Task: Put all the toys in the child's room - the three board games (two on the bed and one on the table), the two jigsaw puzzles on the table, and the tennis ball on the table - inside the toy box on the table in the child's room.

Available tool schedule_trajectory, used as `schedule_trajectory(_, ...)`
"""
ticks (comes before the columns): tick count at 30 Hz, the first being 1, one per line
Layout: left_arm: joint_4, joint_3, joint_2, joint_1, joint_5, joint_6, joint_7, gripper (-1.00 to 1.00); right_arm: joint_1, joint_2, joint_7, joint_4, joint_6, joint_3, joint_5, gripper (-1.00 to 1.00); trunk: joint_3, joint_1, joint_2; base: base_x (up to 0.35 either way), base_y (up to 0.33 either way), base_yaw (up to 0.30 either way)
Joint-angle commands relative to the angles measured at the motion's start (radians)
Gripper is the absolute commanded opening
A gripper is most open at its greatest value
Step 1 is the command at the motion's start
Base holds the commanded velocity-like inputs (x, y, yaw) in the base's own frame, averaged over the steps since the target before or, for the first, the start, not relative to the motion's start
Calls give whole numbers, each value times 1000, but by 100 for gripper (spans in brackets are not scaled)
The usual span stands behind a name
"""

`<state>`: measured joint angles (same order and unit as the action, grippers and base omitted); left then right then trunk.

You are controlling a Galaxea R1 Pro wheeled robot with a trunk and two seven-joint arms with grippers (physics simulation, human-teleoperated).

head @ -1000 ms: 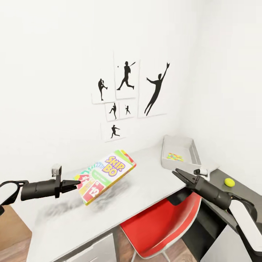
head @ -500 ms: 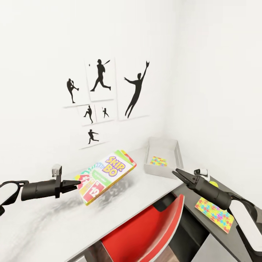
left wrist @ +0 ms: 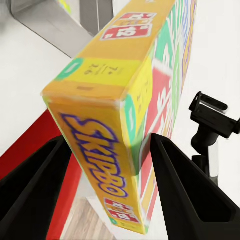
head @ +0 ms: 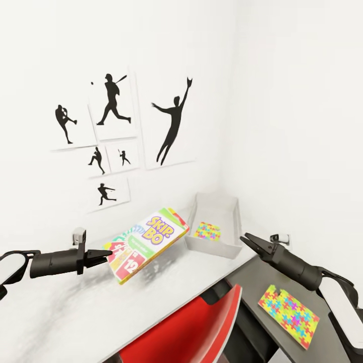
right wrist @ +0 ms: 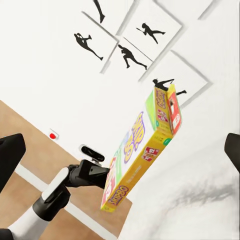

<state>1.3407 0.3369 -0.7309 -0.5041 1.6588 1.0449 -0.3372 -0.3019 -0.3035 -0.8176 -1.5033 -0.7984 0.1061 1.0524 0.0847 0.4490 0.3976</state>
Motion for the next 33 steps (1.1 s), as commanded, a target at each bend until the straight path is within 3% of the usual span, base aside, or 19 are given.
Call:
schedule_trajectory(1, 0, 2, 0, -2, 3, 1, -9, -100, 0, 0, -1, 0, -5, 1, 3, 100, 3, 1, 2, 170, -191, 0)
schedule_trajectory(33, -1, 2, 5, -2, 0, 1, -9, -100, 3, 0, -2, 0, -2, 1, 2, 100, -2, 1, 2, 62, -103, 102)
